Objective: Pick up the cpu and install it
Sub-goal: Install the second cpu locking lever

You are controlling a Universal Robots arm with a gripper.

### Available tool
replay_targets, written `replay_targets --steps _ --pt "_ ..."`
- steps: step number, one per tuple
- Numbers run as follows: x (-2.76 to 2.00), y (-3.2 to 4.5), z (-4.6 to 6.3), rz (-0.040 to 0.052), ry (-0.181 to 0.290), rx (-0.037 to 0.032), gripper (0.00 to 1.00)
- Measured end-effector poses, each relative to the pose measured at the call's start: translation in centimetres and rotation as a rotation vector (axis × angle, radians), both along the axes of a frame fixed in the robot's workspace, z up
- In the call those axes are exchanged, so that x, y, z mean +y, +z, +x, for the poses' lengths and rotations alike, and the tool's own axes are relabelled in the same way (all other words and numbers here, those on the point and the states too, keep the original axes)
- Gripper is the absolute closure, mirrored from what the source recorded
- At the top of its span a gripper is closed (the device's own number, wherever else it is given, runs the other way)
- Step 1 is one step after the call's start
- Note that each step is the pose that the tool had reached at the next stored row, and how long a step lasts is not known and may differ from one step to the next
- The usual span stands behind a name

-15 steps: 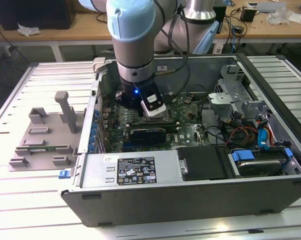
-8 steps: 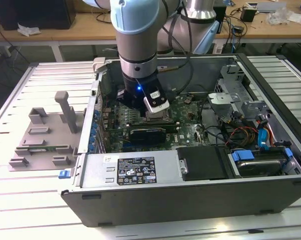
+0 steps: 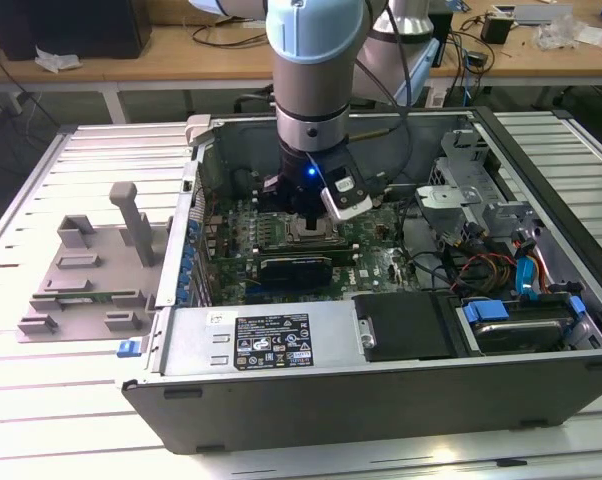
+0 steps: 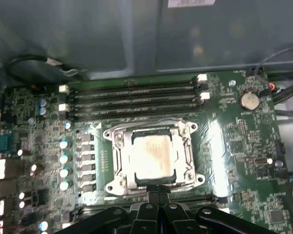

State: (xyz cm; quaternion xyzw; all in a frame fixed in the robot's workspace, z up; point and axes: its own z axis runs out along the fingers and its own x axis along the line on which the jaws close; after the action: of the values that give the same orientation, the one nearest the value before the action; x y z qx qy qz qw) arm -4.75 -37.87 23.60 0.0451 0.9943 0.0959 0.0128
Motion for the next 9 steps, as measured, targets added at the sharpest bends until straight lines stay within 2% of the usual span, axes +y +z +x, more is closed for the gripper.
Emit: replay_targets --steps 2,4,9 --pt "0.8 0.0 0.1 -0.0045 0.0 -0.0001 0.89" --pt "1.39 0.0 0.2 -0.0111 0.0 0.0 0.89" --pt "2.13 0.02 0.2 -0.034 0.0 0.0 0.89"
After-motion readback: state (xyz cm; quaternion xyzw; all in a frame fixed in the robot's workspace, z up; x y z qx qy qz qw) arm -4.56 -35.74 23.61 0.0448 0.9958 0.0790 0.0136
